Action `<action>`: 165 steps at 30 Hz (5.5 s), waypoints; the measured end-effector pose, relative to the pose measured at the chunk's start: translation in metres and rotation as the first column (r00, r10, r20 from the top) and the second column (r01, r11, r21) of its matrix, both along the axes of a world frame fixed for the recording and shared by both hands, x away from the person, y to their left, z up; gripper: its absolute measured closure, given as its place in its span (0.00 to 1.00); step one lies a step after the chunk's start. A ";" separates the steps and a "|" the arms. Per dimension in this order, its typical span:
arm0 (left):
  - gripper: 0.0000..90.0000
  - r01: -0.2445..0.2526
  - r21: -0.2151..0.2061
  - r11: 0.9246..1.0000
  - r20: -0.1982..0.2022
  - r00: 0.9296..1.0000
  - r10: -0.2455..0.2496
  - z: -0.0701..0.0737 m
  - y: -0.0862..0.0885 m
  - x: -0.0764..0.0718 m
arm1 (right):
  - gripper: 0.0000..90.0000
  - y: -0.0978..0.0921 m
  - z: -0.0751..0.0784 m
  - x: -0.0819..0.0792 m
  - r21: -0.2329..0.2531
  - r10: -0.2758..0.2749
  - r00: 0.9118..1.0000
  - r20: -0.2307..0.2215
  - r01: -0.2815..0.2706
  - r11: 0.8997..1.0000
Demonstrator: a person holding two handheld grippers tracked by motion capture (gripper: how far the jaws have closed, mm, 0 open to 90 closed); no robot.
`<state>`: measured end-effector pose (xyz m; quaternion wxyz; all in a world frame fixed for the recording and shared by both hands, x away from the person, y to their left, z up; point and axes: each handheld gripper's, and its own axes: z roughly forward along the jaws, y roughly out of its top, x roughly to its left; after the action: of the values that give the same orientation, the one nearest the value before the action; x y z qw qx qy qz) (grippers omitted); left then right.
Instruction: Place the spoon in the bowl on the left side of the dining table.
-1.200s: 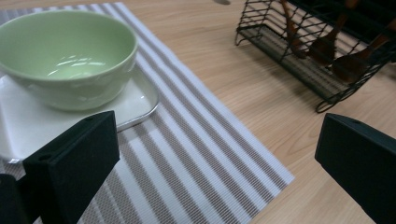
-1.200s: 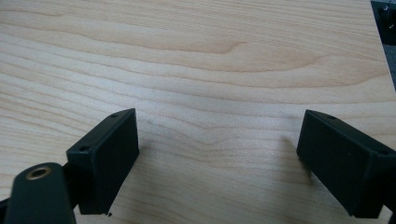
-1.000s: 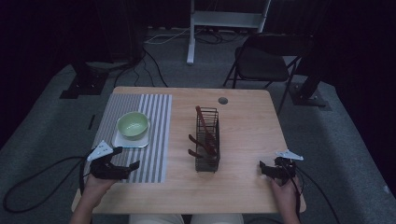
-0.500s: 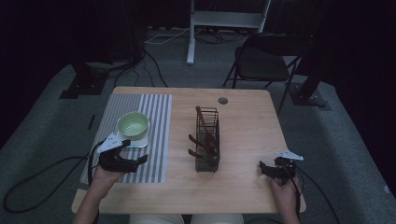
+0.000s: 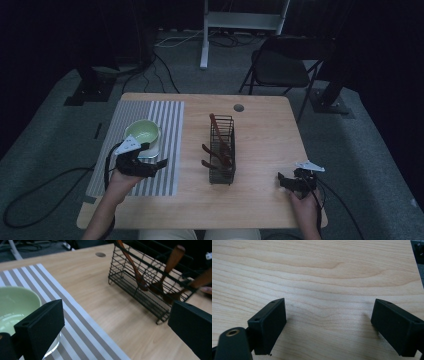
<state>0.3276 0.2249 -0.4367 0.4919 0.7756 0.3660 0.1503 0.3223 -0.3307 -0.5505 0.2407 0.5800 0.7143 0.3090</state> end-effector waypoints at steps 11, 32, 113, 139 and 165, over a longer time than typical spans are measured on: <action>0.01 0.029 -0.037 0.999 0.020 0.999 -0.028 0.008 -0.017 0.014 | 0.14 0.000 0.000 0.000 0.000 0.000 1.000 0.000 0.000 1.000; 0.01 0.052 -0.025 0.998 0.050 0.997 -0.051 0.026 -0.058 0.047 | 0.13 0.000 0.000 0.000 -0.001 0.000 1.000 0.001 0.000 1.000; 0.81 0.115 -0.001 0.993 -0.023 0.993 -0.115 0.011 -0.157 0.146 | 0.14 0.000 0.000 0.000 0.000 0.000 1.000 0.000 0.000 1.000; 0.93 0.186 -0.095 0.978 0.080 0.981 -0.179 0.036 -0.161 0.110 | 0.14 0.000 0.000 0.000 0.000 0.000 1.000 0.000 0.000 1.000; 0.93 0.145 -0.132 0.981 0.218 0.969 -0.114 0.102 -0.139 0.086 | 0.14 0.000 0.000 0.000 0.000 0.000 1.000 0.001 0.000 1.000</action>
<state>0.4132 0.0863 -0.3343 0.5921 0.7395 0.2707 0.1712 0.3223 -0.3308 -0.5505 0.2412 0.5797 0.7142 0.3092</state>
